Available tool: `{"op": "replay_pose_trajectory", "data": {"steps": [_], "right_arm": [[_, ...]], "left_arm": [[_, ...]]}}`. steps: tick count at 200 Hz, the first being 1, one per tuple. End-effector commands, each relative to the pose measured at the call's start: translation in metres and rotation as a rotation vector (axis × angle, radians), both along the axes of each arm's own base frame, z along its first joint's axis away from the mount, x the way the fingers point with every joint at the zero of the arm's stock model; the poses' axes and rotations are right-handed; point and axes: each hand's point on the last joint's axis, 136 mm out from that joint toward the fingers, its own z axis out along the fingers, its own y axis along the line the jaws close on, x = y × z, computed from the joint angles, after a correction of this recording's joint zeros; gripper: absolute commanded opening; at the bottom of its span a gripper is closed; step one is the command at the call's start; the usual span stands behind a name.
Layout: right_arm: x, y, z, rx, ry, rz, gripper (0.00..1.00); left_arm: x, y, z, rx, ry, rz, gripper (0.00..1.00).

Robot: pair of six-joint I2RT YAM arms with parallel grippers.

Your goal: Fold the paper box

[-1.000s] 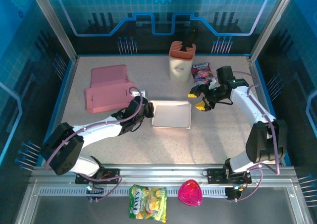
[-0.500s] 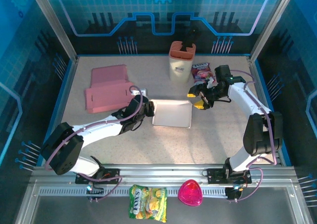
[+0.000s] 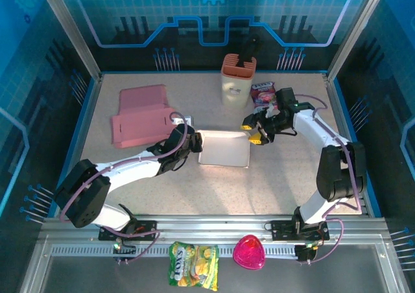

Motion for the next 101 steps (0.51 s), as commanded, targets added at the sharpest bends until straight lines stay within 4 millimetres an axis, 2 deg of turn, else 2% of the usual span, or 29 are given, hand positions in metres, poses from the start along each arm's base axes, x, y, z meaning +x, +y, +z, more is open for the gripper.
{"op": "replay_pose_trajectory", "data": {"steps": [1, 49, 101], "right_arm": [[-0.003, 0.014, -0.004, 0.040, 0.027, 0.018, 0.56], [-0.006, 0.016, -0.014, 0.021, 0.026, 0.036, 0.42], [-0.023, 0.010, -0.037, -0.034, 0.029, 0.076, 0.32]], "left_arm": [[0.007, -0.010, 0.014, -0.014, -0.038, -0.024, 0.00], [0.009, -0.018, 0.014, -0.036, -0.035, -0.044, 0.00], [0.003, -0.029, 0.006, -0.085, -0.008, -0.081, 0.00]]}}
